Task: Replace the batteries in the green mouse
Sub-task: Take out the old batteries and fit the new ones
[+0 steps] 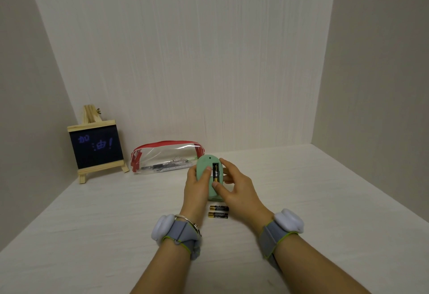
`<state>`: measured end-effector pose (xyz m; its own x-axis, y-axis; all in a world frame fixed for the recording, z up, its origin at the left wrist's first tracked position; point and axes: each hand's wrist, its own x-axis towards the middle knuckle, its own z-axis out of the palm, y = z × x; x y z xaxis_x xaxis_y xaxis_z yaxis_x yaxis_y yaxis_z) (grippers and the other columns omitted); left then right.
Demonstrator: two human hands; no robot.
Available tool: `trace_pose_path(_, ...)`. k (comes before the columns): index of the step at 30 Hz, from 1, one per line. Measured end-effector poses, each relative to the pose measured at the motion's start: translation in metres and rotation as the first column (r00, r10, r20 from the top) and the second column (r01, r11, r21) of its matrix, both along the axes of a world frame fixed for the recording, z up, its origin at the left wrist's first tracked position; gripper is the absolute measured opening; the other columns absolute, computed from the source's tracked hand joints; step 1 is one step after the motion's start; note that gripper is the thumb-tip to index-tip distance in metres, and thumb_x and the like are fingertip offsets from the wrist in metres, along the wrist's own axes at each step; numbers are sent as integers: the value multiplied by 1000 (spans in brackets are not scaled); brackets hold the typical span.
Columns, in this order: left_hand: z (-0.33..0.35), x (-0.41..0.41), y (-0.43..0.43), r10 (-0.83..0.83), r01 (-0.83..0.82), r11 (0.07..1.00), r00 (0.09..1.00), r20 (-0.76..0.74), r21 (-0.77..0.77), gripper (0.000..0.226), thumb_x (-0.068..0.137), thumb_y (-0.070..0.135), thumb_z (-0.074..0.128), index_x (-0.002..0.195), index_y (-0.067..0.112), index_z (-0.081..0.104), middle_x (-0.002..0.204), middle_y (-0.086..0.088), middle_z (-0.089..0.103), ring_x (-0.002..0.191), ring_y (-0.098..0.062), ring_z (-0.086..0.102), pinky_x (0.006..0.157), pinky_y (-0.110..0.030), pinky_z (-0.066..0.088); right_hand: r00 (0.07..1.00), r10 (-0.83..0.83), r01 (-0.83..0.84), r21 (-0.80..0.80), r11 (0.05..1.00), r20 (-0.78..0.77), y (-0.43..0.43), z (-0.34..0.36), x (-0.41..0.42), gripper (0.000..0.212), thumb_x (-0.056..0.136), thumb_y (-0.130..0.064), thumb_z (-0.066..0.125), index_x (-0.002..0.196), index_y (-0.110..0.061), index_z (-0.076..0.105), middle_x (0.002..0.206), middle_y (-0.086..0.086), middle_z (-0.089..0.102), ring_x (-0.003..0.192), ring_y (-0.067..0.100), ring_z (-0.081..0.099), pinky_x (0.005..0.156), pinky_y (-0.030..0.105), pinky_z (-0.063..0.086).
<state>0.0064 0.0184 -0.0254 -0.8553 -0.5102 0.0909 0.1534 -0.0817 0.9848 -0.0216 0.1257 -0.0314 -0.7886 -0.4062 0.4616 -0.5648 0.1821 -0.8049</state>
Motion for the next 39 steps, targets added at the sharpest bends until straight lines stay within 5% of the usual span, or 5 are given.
trace_pose_path(16,1,0,1,-31,31,999,1000,0,27,25,95,27,51,120,22,48,110,-8,64,101,-28,65,87,-46,56,993,37,-17,-166,986,116,-1,-1,-3,46,81,-14,67,119,-35,50,104,-7,61,88,14,62,79,31,57)
trace_pose_path(26,2,4,2,-56,55,998,998,10,22,24,94,30,52,118,29,50,117,-10,64,105,-30,65,88,-50,56,975,80,-21,-276,961,205,-1,1,-5,43,79,-6,68,108,-34,52,94,-2,57,76,11,55,71,24,53)
trace_pose_path(33,6,6,4,-75,75,997,997,14,9,15,95,26,52,109,31,53,117,-11,63,105,-32,64,89,-54,54,973,61,10,-300,954,225,-2,0,-9,42,77,-4,67,101,-36,53,93,-1,57,76,15,57,77,38,55)
trace_pose_path(39,8,8,7,-84,84,996,996,11,-13,15,94,24,54,104,34,54,117,-12,63,106,-33,64,90,-56,53,976,1,69,-316,946,217,-1,2,-8,33,81,-7,65,96,-34,52,87,-2,58,60,1,56,58,18,51)
